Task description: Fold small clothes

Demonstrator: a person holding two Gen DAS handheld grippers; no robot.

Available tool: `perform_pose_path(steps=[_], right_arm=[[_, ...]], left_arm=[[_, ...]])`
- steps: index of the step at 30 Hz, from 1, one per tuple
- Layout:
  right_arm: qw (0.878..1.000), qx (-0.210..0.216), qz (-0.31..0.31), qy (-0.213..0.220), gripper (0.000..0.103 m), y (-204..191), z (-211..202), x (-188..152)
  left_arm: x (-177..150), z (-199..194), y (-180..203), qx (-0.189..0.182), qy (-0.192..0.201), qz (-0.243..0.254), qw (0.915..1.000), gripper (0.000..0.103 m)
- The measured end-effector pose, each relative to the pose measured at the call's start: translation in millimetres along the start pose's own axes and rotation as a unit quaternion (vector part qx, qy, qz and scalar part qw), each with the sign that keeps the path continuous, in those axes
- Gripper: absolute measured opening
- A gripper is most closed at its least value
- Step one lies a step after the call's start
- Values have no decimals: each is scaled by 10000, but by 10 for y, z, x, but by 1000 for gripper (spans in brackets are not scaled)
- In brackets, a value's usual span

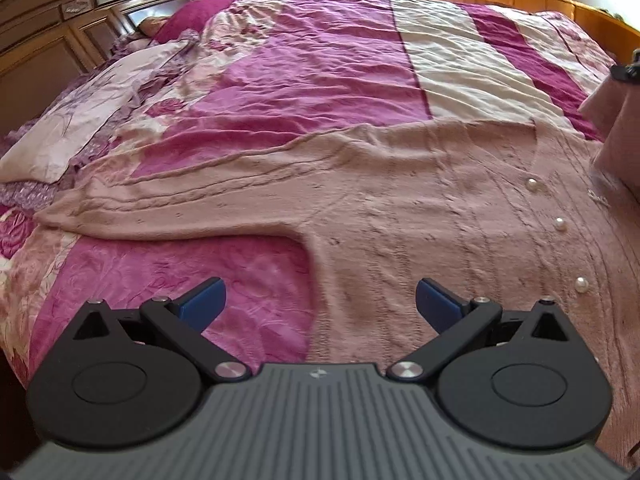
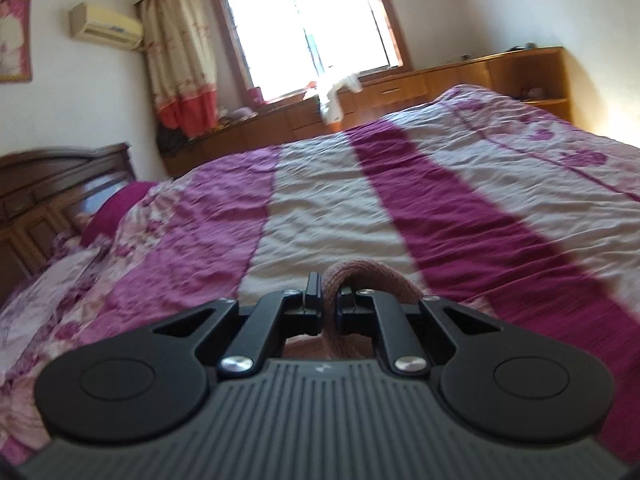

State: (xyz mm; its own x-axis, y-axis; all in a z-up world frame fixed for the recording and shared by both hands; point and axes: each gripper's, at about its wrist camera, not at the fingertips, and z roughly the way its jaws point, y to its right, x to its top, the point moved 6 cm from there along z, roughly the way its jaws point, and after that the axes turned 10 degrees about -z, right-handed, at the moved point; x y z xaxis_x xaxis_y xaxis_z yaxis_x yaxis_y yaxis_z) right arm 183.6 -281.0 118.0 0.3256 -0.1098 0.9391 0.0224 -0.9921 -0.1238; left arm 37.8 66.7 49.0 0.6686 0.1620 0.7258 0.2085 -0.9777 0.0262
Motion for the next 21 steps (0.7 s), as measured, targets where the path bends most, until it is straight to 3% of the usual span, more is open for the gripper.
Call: perform_pose_path(steps=[8,17,21], right_arm=[[9965,326,-656,-400,10,-753,260,-504],[9868,632,-794,-1265,13,-941,473,-1085],[9852,910,-334,-1412,34,-886,425,-1198]], left_arm=[[-61,56,-161,7,-31,-127,9999,103],[-152,198,-244,20,-195,-231,9995,103],[-155,227,-217,-7,-215,-228,9995,103]])
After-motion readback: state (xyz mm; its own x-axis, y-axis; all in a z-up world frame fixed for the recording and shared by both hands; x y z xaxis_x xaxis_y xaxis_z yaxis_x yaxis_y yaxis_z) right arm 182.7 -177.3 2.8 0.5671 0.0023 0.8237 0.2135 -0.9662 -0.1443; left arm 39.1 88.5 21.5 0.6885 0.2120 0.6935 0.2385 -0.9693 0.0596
